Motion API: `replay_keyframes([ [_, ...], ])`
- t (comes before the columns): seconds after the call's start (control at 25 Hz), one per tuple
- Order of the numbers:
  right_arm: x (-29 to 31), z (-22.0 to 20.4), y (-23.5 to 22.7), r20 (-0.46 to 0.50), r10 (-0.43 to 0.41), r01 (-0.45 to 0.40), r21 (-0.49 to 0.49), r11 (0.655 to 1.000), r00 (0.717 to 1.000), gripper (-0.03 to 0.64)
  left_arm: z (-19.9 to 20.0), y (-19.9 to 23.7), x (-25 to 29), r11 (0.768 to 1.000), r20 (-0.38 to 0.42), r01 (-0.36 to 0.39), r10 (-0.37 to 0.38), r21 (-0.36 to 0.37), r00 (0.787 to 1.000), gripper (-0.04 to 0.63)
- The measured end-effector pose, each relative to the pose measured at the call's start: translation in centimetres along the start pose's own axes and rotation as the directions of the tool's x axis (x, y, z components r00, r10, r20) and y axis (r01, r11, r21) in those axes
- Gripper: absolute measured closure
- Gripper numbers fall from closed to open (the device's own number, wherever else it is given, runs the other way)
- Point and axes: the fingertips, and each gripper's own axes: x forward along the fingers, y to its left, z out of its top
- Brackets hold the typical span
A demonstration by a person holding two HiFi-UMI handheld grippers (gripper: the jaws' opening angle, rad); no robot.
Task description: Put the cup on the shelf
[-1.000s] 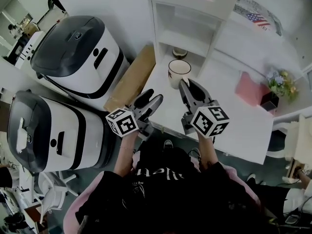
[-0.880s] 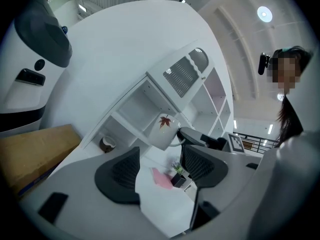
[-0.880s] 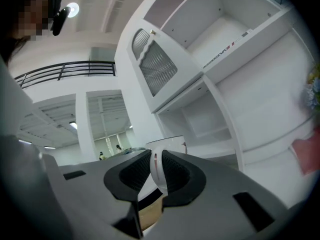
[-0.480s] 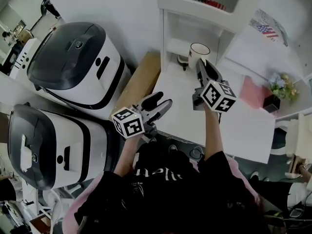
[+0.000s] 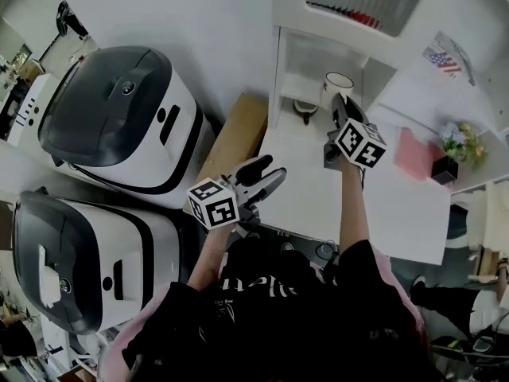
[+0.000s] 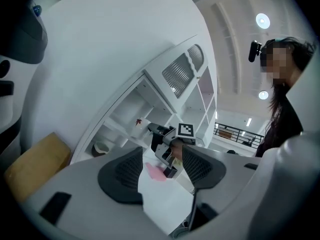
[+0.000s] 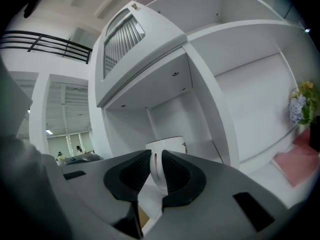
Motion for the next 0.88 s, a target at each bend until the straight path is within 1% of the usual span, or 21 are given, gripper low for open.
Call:
replay_keyframes([
  [0.12, 0.5, -0.2, 0.0, 0.032, -0.004, 0.004, 0.0, 1.0, 0.999, 0.526, 0.4, 0.7, -0.1, 1.0, -0.008, 0.015, -0.015, 0.0, 1.0, 0.337],
  [0.24, 1.3, -0.7, 0.1, 0.045, -0.005, 0.007, -0.041, 0.999, 0.999, 0.526, 0.9, 1.6, 0.0, 1.0, -0.01, 0.02, -0.02, -0.003, 1.0, 0.339],
  [0.32, 1.9, -1.2, 0.0, 0.024, -0.008, 0.009, -0.079, 0.997, 1.0, 0.526, 1.1, 2.0, 0.2, 1.0, -0.013, 0.026, -0.026, -0.006, 1.0, 0.339],
  [0.48, 3.3, -2.1, -0.7, -0.026, -0.039, 0.036, -0.113, 0.993, 0.999, 0.526, 1.2, 2.5, 0.7, 0.999, -0.023, 0.041, -0.041, -0.016, 0.999, 0.339],
  [0.68, 5.7, -1.7, -1.9, -0.052, -0.094, 0.087, -0.128, 0.988, 0.994, 0.526, 1.5, 3.1, 0.8, 0.998, -0.031, 0.056, -0.057, -0.024, 0.998, 0.339],
  [0.88, 8.0, -1.1, -2.9, -0.07, -0.131, 0.12, -0.135, 0.984, 0.989, 0.526, 1.8, 3.6, 0.2, 0.998, -0.031, 0.055, -0.056, -0.03, 0.998, 0.339],
])
